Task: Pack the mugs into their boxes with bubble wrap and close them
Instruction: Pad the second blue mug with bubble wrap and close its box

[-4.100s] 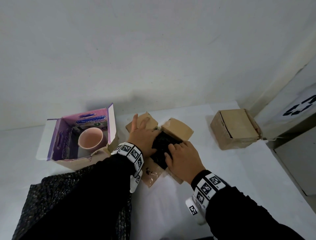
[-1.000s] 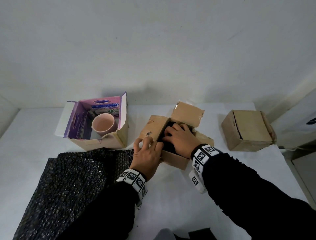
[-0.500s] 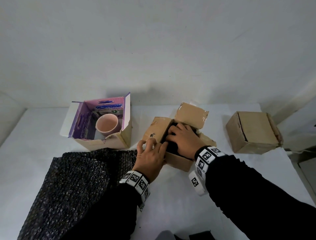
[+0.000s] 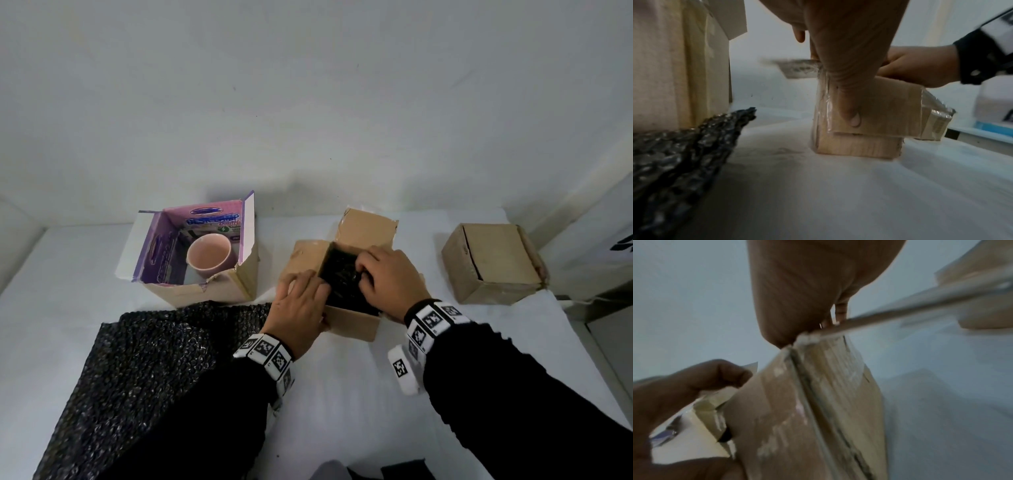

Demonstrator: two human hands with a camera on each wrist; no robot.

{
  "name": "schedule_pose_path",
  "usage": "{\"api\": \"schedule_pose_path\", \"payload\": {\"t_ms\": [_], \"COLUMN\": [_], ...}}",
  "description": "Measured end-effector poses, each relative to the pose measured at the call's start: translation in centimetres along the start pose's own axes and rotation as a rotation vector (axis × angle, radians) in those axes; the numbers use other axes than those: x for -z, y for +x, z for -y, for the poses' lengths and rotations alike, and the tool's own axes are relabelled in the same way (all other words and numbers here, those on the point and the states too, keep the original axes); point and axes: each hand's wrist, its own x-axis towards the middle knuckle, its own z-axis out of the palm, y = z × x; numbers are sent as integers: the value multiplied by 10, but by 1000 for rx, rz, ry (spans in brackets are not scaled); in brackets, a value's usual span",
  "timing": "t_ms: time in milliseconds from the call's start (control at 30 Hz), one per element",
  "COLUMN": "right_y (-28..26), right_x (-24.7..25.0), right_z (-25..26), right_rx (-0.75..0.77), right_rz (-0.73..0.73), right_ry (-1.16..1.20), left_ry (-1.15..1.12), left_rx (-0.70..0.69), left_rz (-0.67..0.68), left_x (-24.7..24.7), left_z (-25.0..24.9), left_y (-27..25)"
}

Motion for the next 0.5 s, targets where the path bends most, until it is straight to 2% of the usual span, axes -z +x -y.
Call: {"api": "schedule_pose_path", "payload": {"t_ms": [133, 267, 400, 500], "right_y": [-28, -28, -48, -65], "right_x": [-2, 2, 2, -4], "right_z": [1, 6, 17, 23], "right_rx": [-57, -82, 38, 108], "right_rz": [-11, 94, 13, 33], "right_ry": [-159, -192, -4, -34], "left_ry": [12, 31, -7, -11], "left_rx": [-2, 29, 15, 4], "left_rz": [26, 56, 13, -34], "left_x": [-2, 2, 3, 1], "left_z": [-1, -3, -1, -1], "left_y": [-1, 5, 7, 3]}}
